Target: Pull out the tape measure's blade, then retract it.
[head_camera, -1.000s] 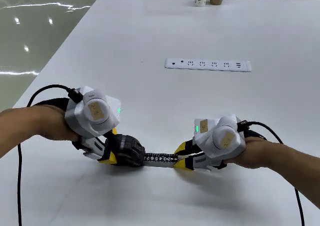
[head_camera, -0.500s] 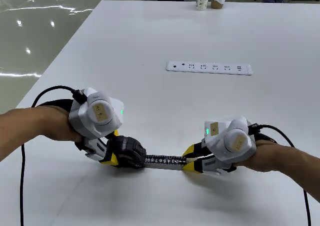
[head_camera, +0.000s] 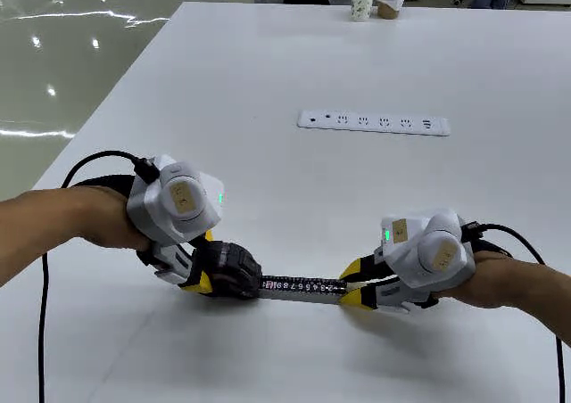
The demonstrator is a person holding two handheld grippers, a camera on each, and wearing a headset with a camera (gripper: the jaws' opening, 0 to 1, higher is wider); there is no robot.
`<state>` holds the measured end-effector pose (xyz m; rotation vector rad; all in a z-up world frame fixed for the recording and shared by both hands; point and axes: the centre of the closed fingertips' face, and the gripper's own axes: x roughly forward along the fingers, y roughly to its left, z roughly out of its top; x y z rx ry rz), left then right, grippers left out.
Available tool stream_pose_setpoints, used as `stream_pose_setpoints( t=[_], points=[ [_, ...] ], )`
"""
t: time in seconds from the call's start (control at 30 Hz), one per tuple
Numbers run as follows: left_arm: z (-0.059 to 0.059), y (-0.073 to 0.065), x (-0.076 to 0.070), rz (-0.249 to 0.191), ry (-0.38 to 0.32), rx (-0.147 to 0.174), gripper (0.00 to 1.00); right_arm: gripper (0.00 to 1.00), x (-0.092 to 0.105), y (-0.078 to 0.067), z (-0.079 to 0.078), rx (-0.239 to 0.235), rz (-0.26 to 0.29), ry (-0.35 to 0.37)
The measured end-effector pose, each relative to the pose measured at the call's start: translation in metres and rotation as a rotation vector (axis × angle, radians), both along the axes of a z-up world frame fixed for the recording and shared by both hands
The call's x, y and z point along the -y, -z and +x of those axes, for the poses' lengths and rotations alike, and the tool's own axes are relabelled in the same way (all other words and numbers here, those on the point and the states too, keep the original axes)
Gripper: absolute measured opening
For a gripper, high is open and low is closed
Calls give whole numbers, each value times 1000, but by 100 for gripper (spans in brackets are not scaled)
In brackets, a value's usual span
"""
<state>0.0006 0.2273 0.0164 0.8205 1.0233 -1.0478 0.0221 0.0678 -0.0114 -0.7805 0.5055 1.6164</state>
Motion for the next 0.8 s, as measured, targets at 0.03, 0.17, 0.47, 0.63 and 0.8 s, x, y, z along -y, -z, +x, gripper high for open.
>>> stream_pose_setpoints(
  t=[0.03, 0.17, 0.47, 0.63, 0.8],
  points=[
    [0, 0, 0, 0, 1, 0, 26, 9, 1, 0, 0, -2, -1, 2],
    [1, 1, 0, -1, 0, -1, 26, 9, 8, 1, 2, -4, -5, 9],
    [0, 0, 0, 0, -3, -4, 26, 9, 24, 1, 5, -6, -15, 22],
    [0, 0, 0, -2, -4, -5, 26, 9, 34, 1, 7, -9, -20, 30],
    [0, 0, 0, -3, -5, -6, 26, 9, 44, 1, 8, -14, -27, 43]
  ],
)
